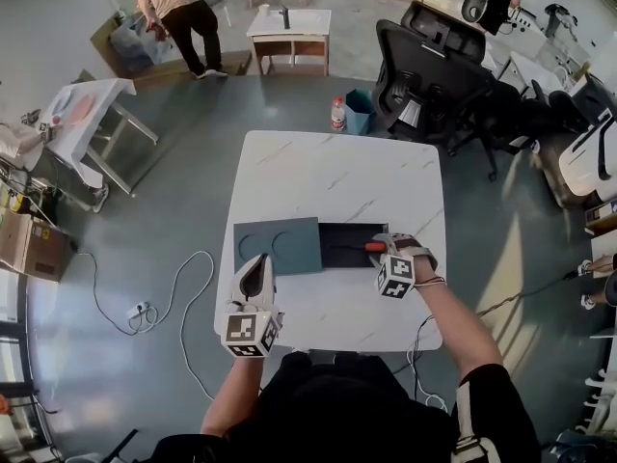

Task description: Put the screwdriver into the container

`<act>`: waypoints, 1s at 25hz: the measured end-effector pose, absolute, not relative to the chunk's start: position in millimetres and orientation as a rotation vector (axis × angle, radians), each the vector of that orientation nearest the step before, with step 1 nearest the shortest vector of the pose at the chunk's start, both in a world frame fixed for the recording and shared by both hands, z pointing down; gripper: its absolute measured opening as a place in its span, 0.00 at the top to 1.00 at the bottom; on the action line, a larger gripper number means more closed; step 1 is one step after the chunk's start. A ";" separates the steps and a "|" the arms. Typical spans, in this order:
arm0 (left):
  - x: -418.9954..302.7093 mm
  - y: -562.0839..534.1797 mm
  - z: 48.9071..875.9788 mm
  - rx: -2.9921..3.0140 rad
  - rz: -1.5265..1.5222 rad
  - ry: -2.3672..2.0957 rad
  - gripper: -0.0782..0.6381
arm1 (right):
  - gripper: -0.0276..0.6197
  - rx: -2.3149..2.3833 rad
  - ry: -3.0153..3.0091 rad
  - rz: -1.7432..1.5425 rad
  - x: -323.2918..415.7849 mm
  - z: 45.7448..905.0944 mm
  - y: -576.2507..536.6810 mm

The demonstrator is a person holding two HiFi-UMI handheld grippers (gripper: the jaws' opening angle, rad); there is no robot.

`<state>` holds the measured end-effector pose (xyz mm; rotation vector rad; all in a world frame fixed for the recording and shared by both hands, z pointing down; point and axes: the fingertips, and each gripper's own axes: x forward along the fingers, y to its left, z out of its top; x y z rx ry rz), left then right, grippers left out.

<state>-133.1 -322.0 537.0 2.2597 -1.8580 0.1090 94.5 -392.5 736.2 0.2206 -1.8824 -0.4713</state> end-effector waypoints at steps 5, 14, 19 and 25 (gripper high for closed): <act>-122.1 -322.9 532.5 2.303 0.107 -1.827 0.88 | 0.75 0.565 -2.122 -0.413 86.6 668.6 -395.5; -96.7 -327.4 497.6 2.396 0.026 -1.795 0.88 | 0.88 1.083 -2.639 -0.162 73.7 519.0 -357.8; -74.2 -328.7 461.0 2.497 -0.060 -1.717 0.88 | 0.91 1.194 -2.801 -0.001 75.7 466.0 -343.4; -60.6 -327.4 445.9 2.566 -0.080 -1.636 0.88 | 0.94 1.380 -2.892 0.064 99.7 440.1 -348.4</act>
